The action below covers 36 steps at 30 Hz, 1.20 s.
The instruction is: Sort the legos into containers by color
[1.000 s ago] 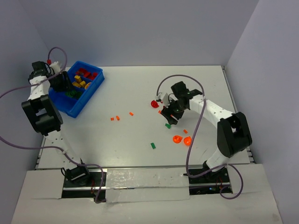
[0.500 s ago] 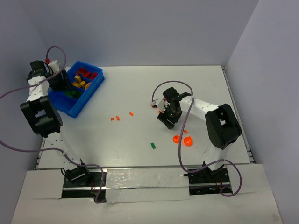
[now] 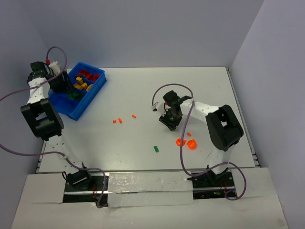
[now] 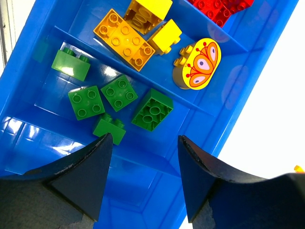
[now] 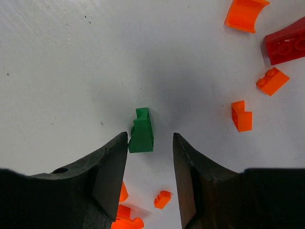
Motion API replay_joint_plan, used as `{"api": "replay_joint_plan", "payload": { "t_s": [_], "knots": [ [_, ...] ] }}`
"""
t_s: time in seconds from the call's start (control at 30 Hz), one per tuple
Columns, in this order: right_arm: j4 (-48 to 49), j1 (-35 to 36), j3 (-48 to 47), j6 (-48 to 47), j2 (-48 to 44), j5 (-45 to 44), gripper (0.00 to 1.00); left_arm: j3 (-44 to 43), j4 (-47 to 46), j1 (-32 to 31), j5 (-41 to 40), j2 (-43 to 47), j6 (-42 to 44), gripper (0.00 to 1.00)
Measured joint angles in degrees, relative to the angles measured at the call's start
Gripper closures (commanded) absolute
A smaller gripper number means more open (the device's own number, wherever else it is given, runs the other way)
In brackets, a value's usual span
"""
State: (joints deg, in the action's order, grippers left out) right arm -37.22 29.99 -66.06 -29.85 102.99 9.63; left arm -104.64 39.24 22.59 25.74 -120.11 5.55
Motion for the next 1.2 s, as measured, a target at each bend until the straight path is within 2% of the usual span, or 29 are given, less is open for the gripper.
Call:
{"api": "replay_joint_plan", "payload": {
  "t_s": [0.2,0.4,0.53,0.63,0.8,1.03,1.2],
  "knots": [
    [0.7,0.1,0.5,-0.7,0.5,-0.2,0.59,-0.1,0.0,0.0,0.0,0.0,-0.6,0.35],
    [1.0,0.1,1.5,-2.1,0.3,-0.3,0.73,-1.3,0.0,0.0,1.0,0.0,-2.1,0.38],
    [0.8,0.1,1.5,-3.4,0.1,0.7,0.74,-2.0,-0.1,0.0,5.1,0.8,-4.2,0.38],
    [-0.5,-0.1,0.5,-4.5,-0.7,3.0,0.75,-2.2,-0.5,-0.2,11.3,2.6,-7.0,0.38],
    [-2.2,-0.5,-10.5,-5.0,-1.5,8.7,0.75,-0.8,-2.4,-4.1,21.1,7.9,-12.5,0.36],
    [-0.6,0.1,-35.7,-0.9,1.1,15.4,0.75,10.7,-8.3,-18.2,32.8,16.0,-21.7,0.33],
    [0.1,1.8,-41.6,1.5,3.4,17.6,0.75,13.8,-10.1,-23.4,36.1,16.2,-27.0,0.32]
  ]
}}
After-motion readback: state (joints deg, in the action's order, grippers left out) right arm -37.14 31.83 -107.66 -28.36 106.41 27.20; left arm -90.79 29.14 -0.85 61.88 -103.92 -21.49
